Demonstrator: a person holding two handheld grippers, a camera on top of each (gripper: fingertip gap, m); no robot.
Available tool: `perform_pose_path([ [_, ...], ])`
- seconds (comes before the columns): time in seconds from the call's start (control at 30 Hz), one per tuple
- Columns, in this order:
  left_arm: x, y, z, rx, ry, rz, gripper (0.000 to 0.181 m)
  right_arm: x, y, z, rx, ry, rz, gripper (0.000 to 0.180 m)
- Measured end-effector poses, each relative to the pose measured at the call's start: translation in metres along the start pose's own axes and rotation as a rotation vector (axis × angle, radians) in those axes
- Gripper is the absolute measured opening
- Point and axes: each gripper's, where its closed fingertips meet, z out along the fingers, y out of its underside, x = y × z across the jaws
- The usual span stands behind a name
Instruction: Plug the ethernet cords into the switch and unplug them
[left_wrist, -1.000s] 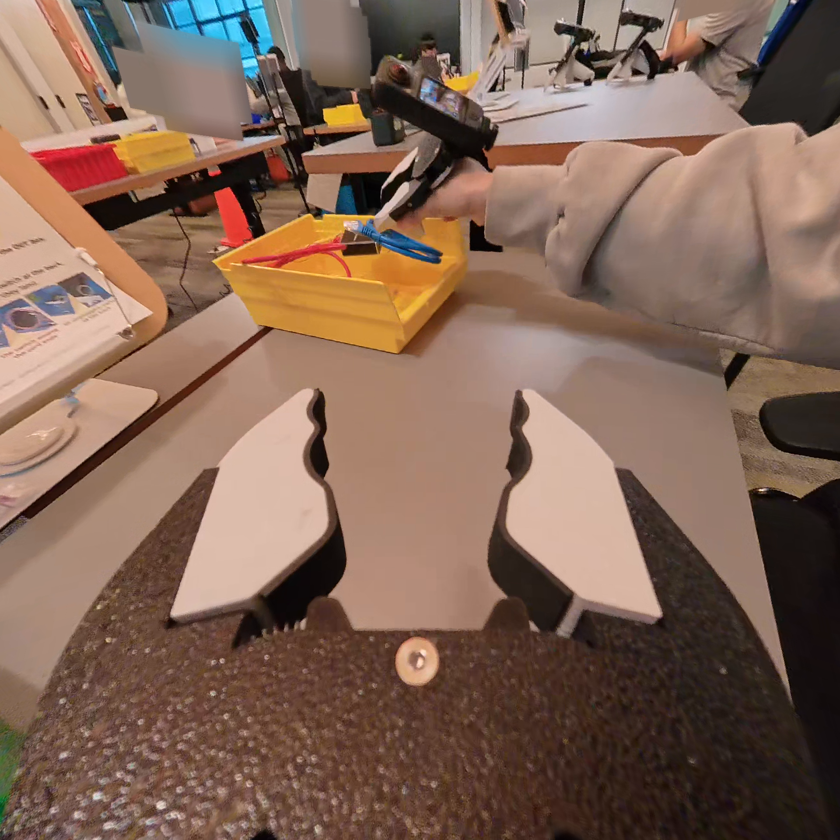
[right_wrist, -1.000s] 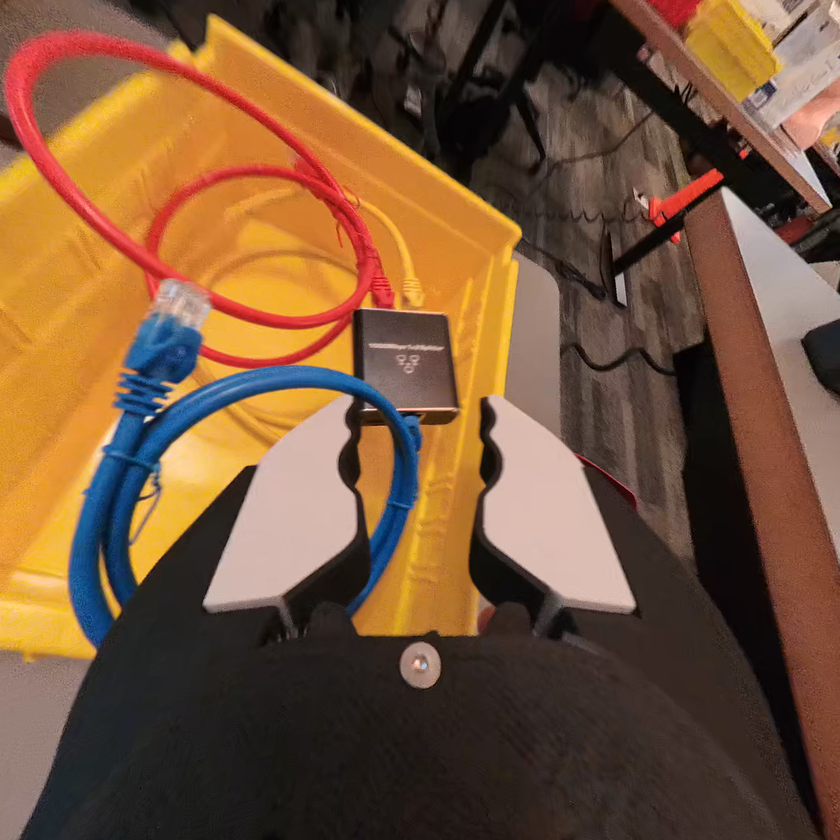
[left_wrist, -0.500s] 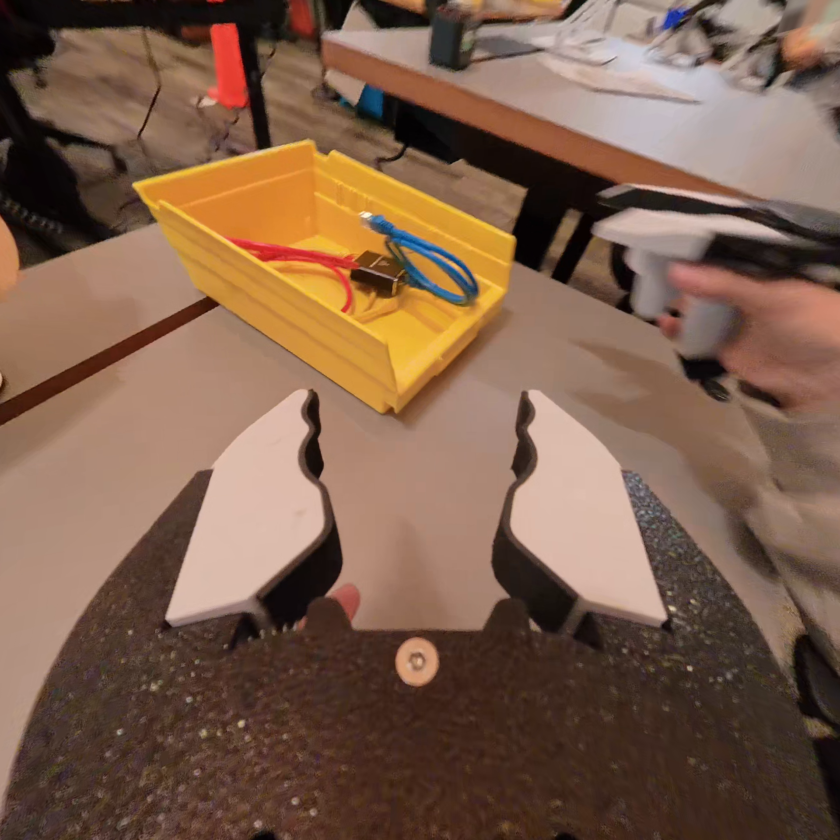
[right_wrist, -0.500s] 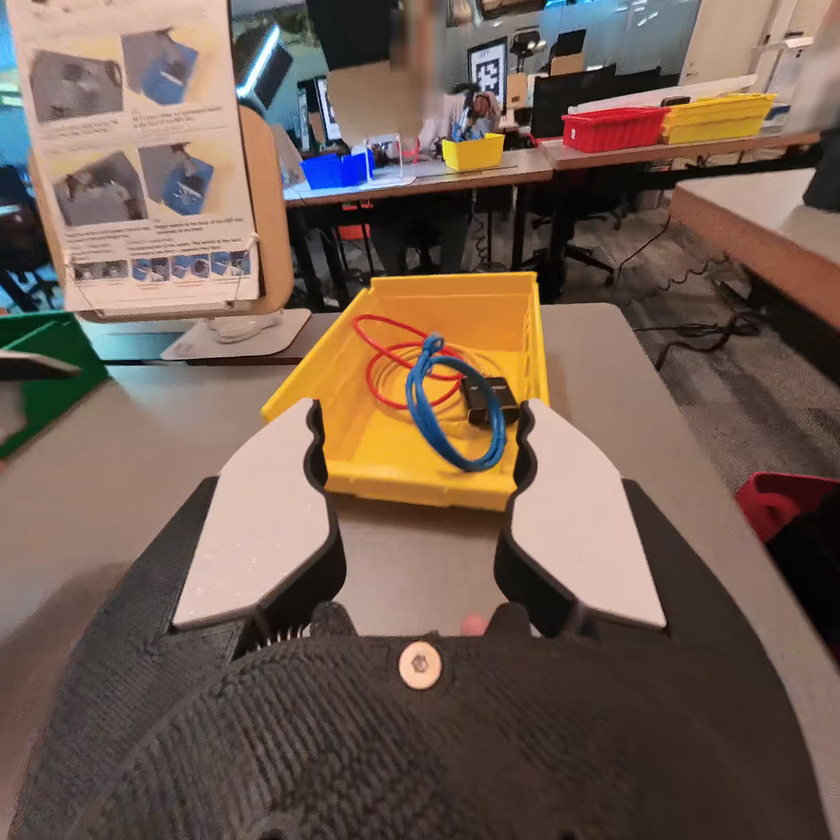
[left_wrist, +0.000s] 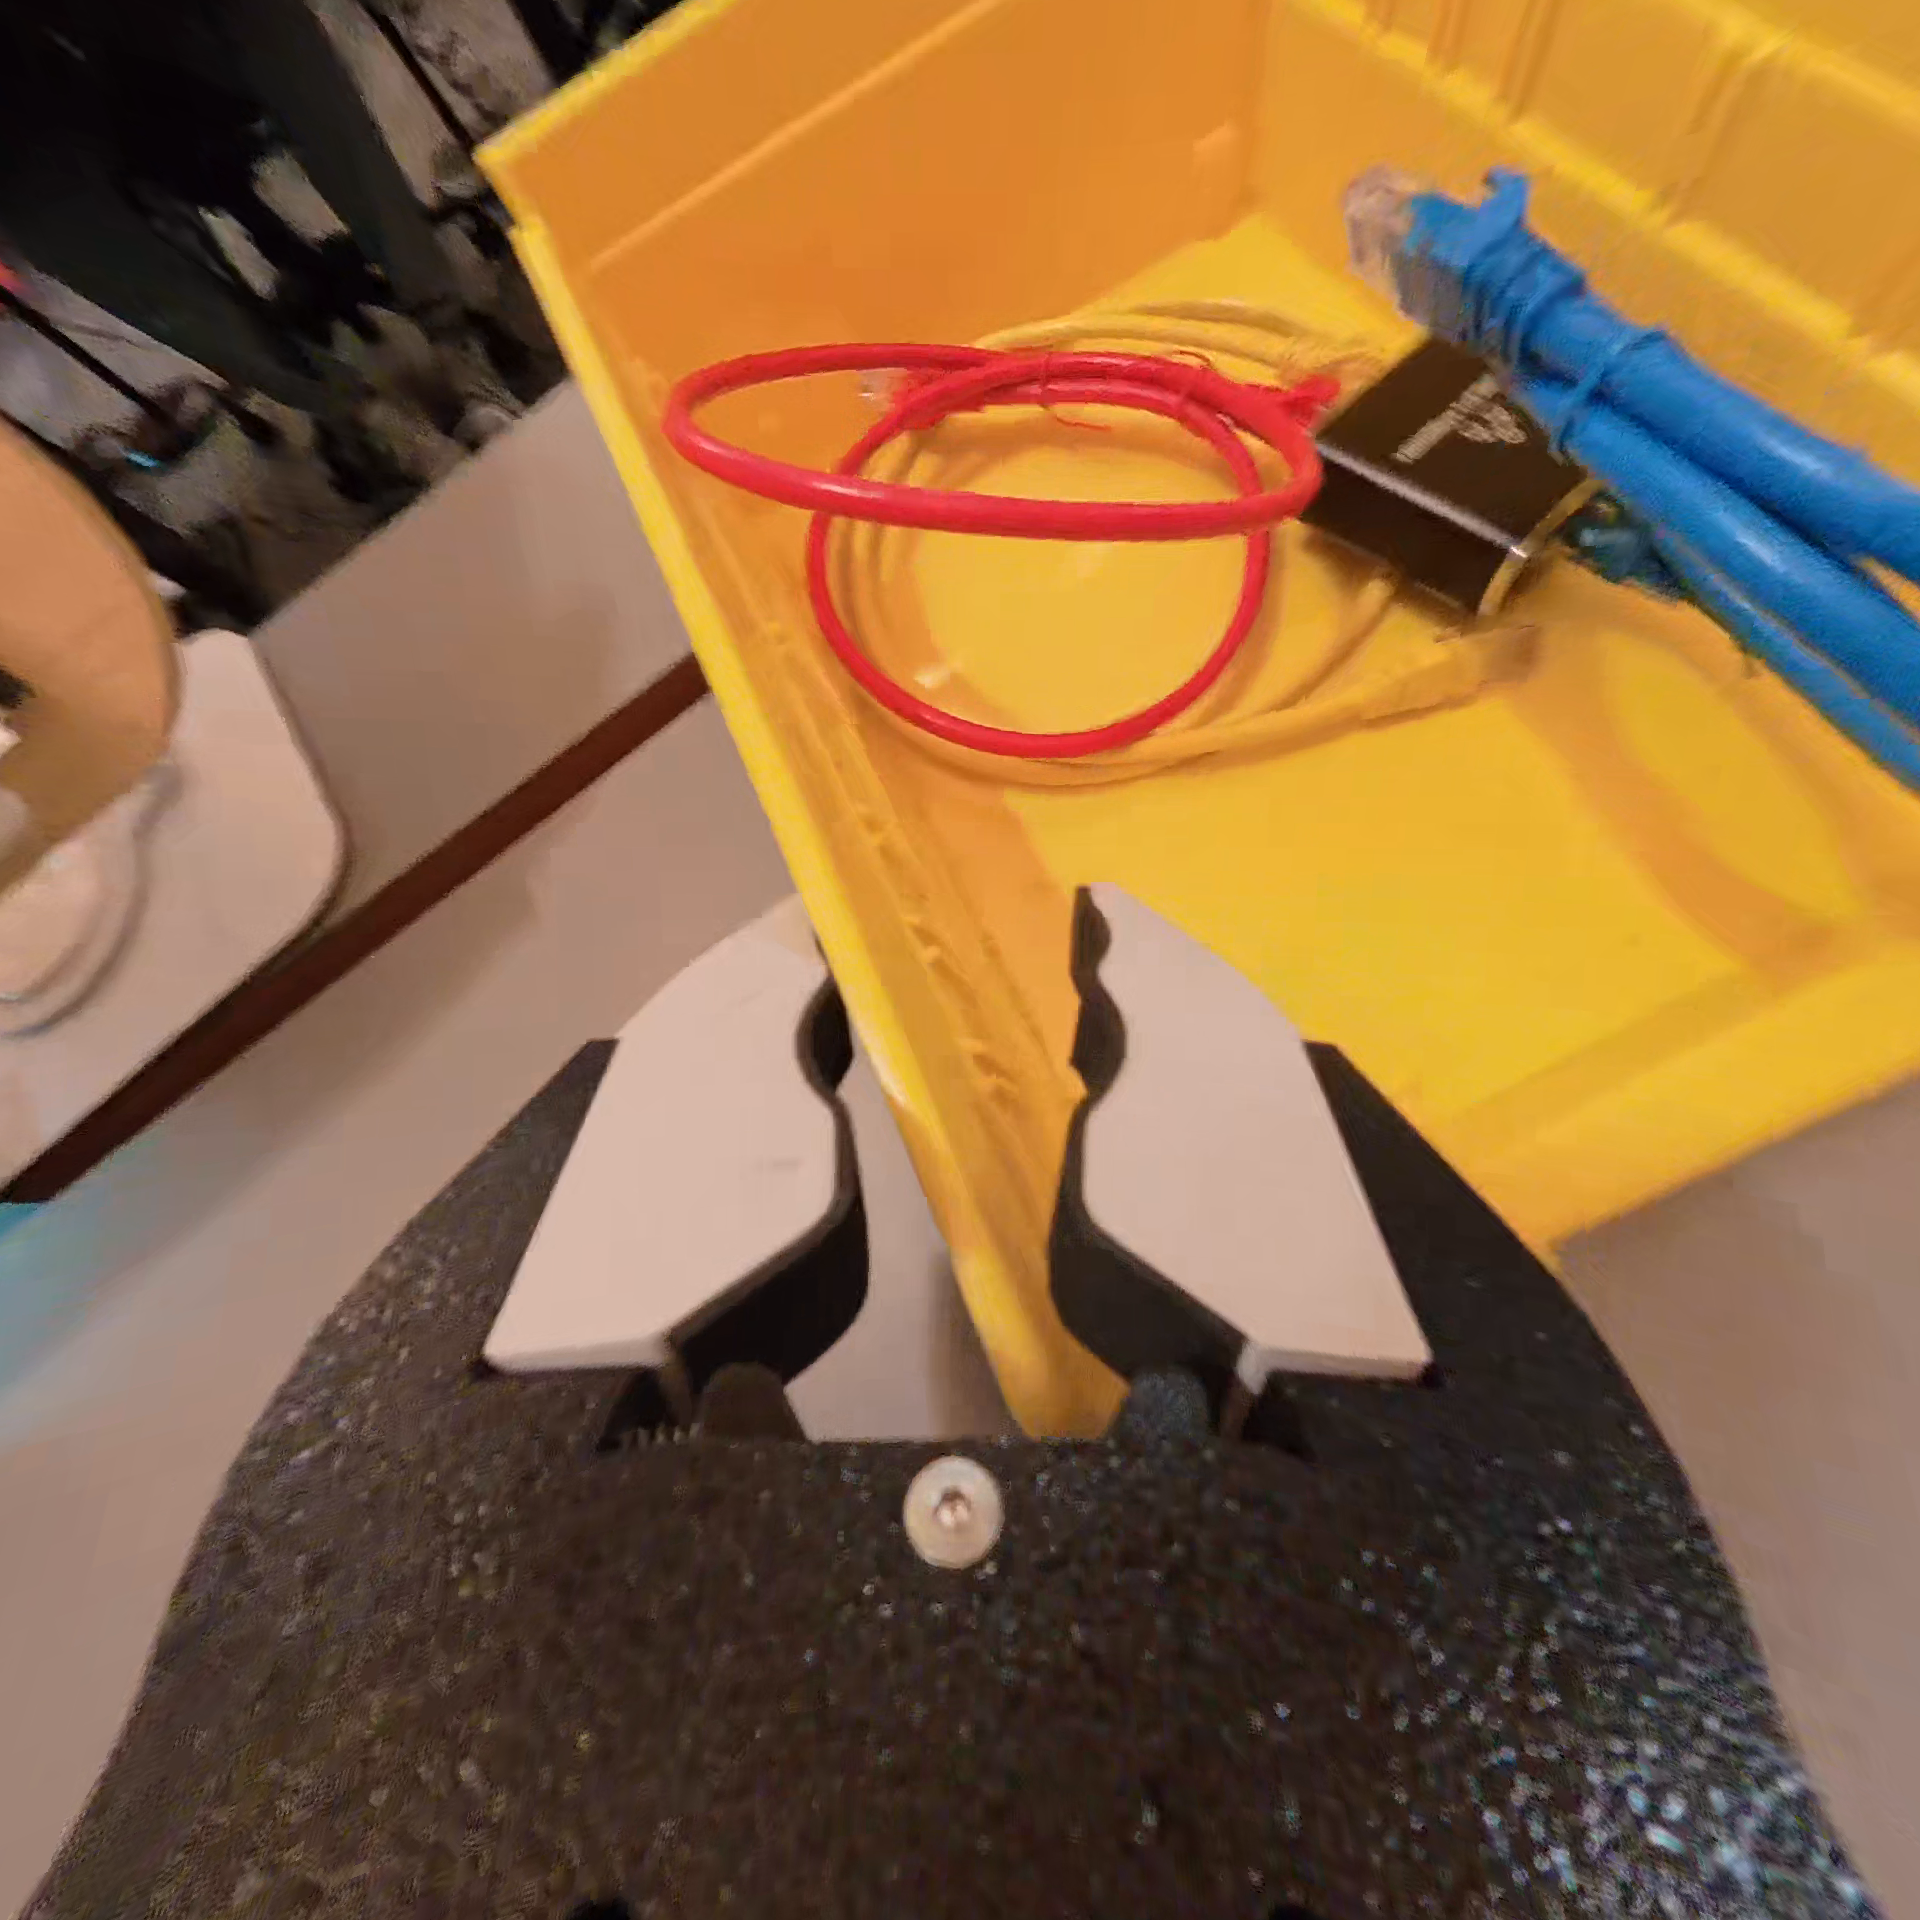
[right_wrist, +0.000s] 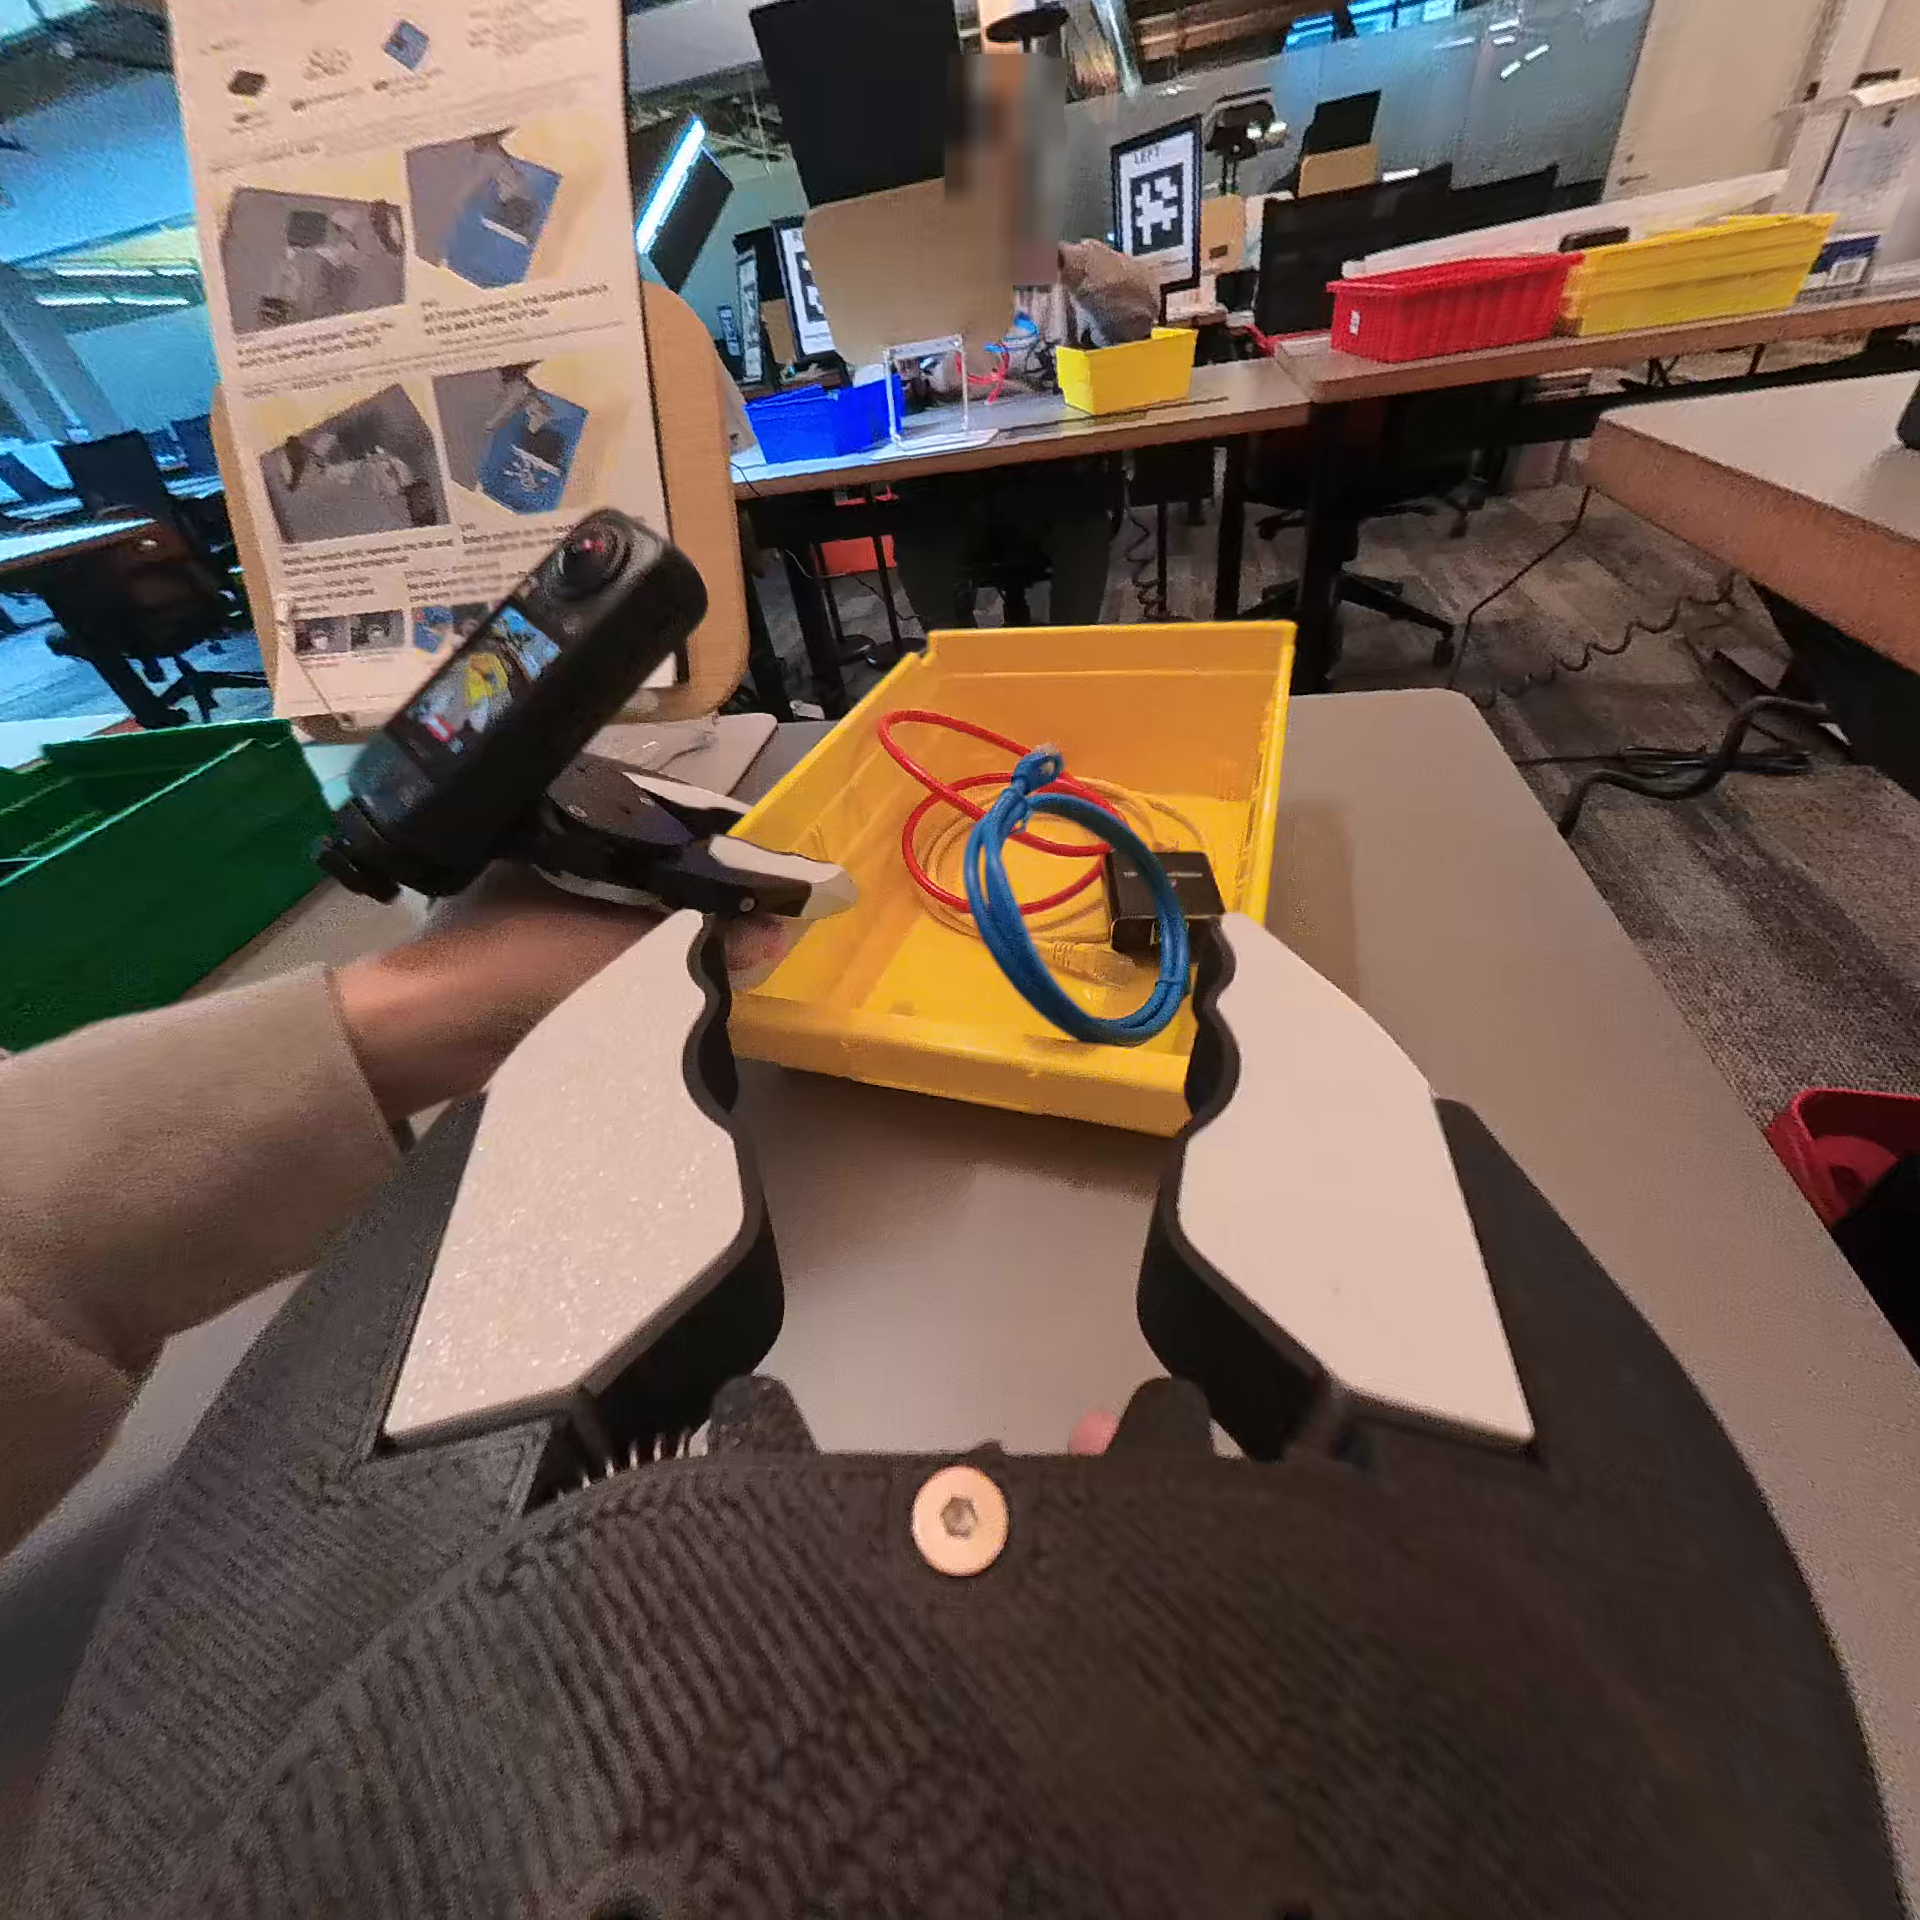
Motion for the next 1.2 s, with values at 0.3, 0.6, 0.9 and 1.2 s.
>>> perform_pose_path([
  [0.3, -0.05, 0.061, -0.065, 0.037, 0.087, -0.073, 0.007, -0.02, -0.029, -0.011, 0.081, -0.038, -0.031, 0.078],
  [0.6, -0.122, 0.252, -0.261, -0.025, 0.231, -0.13, 0.006, -0.166, -0.009, 0.016, -0.051, -0.416, -0.069, 0.075],
  [0.9, -0.232, 0.418, -0.423, -0.162, 0.13, -0.344, 0.005, -0.386, 0.033, 0.126, -0.107, -0.611, -0.063, 0.089],
  [1.2, -0.312, 0.527, -0.52, -0.18, -0.245, -0.671, 0.007, -0.481, 0.119, 0.228, -0.359, -0.469, -0.078, 0.092],
])
